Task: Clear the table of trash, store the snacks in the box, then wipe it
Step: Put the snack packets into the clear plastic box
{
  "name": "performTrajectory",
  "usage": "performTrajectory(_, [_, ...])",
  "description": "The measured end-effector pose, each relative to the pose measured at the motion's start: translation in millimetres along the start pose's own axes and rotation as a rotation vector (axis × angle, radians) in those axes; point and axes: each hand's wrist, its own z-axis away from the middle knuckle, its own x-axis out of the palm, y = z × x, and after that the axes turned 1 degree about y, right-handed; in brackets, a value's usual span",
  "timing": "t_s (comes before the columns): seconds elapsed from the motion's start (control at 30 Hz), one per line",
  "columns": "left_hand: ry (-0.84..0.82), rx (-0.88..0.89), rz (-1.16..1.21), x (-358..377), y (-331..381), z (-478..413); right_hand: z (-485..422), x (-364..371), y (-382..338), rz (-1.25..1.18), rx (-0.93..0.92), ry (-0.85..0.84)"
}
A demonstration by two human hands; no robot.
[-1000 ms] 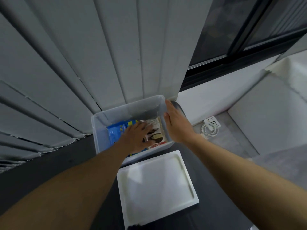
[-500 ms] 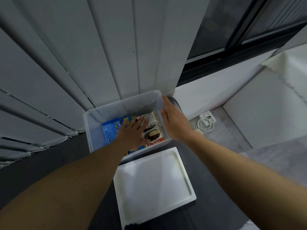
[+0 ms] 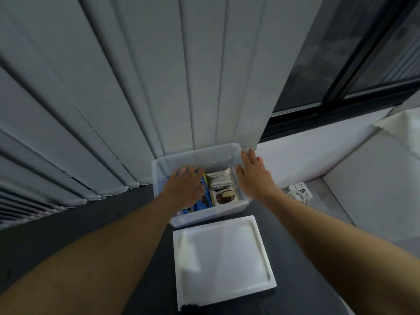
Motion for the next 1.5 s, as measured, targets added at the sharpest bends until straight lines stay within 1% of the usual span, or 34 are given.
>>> performTrajectory(0.1, [0.070, -0.071, 0.039, -10.9, -8.3, 25.4, 8.6, -5.1, -18.3, 0.073, -0.082, 0.038])
performTrajectory(0.27, [0.096, -0.216, 0.039, -25.0, -27.6, 76.8, 33.3, -9.0, -55.8, 0.095, -0.201, 0.075])
performTrajectory(0.37, [0.138, -0.272, 0.070, -25.2, -39.3, 110.0, 46.6, -5.3, -82.8, 0.067, -0.231, 0.027])
performTrajectory(0.43, [0.150, -0.318, 0.138, -22.5, -45.2, 133.0, 55.0, -0.4, -100.6, 0.060, -0.276, 0.017])
performTrajectory(0.67, [0.119, -0.445, 0.236, 7.0, -73.7, 213.4, 84.8, 35.2, -155.8, -0.005, -0.517, 0.032])
performTrajectory(0.87, [0.054, -0.609, 0.297, 44.1, -100.5, 275.1, 111.7, 79.7, -201.0, -0.095, -0.650, 0.033])
performTrajectory(1.1, [-0.122, -0.723, 0.361, 101.0, -120.2, 327.4, 140.5, 145.8, -232.2, -0.025, -0.705, -0.115])
performTrajectory(1.23, [-0.179, -0.754, 0.414, 130.3, -124.3, 347.0, 154.3, 178.0, -237.7, 0.057, -0.649, -0.376])
performTrajectory(1.3, [-0.195, -0.758, 0.458, 142.2, -124.3, 355.0, 164.7, 192.2, -237.5, 0.082, -0.623, -0.487])
performTrajectory(1.37, [-0.197, -0.768, 0.497, 152.7, -122.6, 361.0, 175.4, 205.8, -238.0, 0.106, -0.627, -0.562])
performTrajectory(1.5, [-0.115, -0.796, 0.465, 165.4, -120.1, 363.6, 187.1, 224.0, -242.6, 0.139, -0.655, -0.599])
